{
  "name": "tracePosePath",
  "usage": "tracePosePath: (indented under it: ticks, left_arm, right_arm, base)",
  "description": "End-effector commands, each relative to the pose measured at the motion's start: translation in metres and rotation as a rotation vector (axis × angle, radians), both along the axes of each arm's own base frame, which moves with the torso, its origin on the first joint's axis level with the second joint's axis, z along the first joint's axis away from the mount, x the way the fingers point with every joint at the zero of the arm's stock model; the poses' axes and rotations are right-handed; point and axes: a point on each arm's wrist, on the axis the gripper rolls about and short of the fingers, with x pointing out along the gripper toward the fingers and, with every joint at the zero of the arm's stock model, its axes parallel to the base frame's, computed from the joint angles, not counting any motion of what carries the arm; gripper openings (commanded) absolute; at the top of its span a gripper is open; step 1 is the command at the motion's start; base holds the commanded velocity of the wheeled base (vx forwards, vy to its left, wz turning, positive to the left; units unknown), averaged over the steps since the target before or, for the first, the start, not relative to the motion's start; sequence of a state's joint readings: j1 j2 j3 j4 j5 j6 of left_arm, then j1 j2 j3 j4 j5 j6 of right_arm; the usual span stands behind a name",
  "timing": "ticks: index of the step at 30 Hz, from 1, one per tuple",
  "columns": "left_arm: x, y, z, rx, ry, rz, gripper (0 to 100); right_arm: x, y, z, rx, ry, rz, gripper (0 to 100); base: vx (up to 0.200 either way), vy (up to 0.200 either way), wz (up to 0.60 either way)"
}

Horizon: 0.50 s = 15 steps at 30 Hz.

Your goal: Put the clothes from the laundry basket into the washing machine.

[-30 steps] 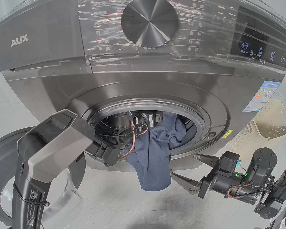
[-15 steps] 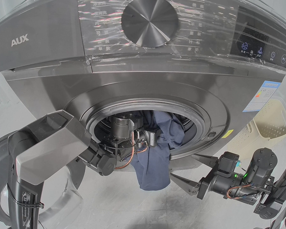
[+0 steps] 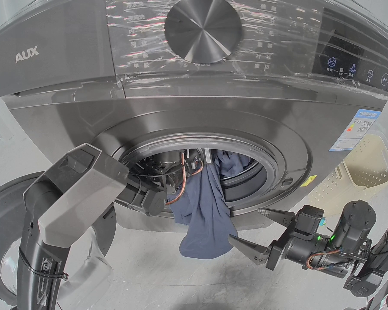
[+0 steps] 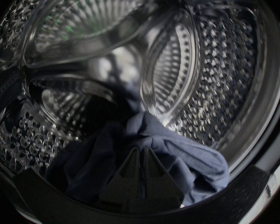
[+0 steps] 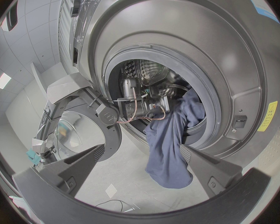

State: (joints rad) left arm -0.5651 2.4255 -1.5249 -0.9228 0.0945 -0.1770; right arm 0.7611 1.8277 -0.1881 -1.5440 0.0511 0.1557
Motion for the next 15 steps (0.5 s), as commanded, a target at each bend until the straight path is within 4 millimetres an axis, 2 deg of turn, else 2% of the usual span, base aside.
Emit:
tracePosePath:
  ticks: [1, 6, 7, 11, 15]
  left_arm:
    - [0.025, 0.001, 0.004, -0.088, -0.072, 0.074, 0]
    - [0.022, 0.002, 0.007, -0.093, -0.072, 0.072, 0]
    - [0.021, 0.001, 0.008, -0.099, -0.072, 0.07, 100]
    - [0.0, 0.001, 0.02, -0.105, -0.01, 0.029, 100]
    - [-0.027, 0.008, 0.014, -0.017, 0.13, -0.051, 100]
  right_arm:
    - [0.0, 0.0, 0.0, 0.001, 0.0, 0.001, 100]
    - [0.0, 0.0, -0.001, -0.001, 0.003, 0.001, 100]
    - [0.0, 0.0, -0.001, -0.001, 0.003, 0.001, 100]
    - [0.0, 0.0, -0.001, -0.001, 0.003, 0.001, 100]
    - [0.0, 0.0, -0.001, -0.002, 0.004, 0.002, 100]
  base:
    - [0.0, 0.0, 0.0]
    - [0.0, 0.0, 0.0]
    - [0.0, 0.0, 0.0]
    - [0.0, 0.0, 0.0]
    - [0.0, 0.0, 0.0]
